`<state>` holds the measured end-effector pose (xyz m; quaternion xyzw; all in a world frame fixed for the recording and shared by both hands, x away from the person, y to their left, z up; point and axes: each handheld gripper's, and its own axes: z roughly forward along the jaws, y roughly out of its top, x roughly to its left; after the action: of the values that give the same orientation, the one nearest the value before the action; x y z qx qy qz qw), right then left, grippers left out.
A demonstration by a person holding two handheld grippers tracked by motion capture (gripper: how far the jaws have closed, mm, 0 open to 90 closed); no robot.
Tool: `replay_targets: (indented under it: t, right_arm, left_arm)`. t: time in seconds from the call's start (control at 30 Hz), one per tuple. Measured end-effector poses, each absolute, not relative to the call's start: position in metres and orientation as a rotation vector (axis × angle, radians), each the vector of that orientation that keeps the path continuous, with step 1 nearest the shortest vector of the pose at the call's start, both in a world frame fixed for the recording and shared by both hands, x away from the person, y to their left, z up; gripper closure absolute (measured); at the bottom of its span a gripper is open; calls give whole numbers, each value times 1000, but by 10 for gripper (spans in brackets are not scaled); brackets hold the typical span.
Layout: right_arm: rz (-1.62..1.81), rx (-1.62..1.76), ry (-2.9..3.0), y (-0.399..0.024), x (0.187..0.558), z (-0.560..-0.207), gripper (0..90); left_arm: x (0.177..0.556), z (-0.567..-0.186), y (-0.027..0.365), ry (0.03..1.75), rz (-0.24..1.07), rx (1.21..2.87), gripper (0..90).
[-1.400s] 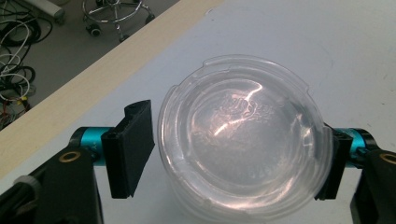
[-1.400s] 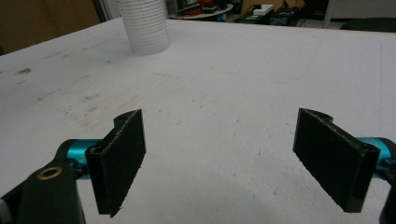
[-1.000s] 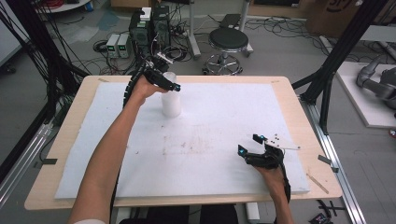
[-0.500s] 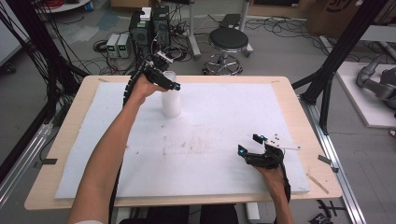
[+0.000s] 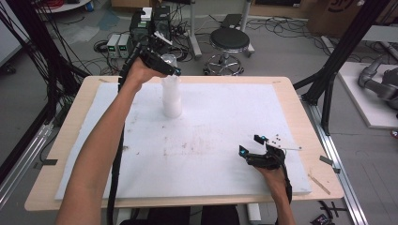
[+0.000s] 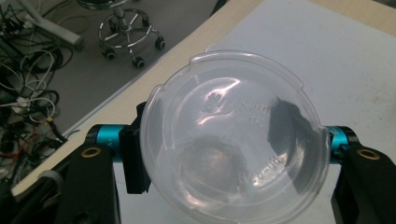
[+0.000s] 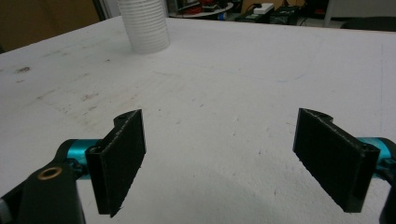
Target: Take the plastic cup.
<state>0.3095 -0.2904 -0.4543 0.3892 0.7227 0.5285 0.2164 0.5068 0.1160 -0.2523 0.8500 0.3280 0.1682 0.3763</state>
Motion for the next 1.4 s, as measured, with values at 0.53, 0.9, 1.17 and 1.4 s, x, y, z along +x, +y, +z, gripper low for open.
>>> replay_targets:
  t: [0.53, 0.9, 1.17, 1.4]
  right_arm:
    - [1462, 1091, 2018, -291, 311, -454, 171]
    - [1454, 1072, 2024, -289, 311, -454, 171]
    - [1435, 1071, 2051, -288, 312, -454, 171]
    - [1432, 1065, 2052, -287, 312, -454, 171]
  left_arm:
    - [489, -226, 125, 767, 440, 2142, 366]
    - [437, -241, 140, 598, 379, 2077, 367]
    - [400, -262, 153, 522, 338, 1989, 368]
    - [380, -280, 147, 465, 287, 1966, 368]
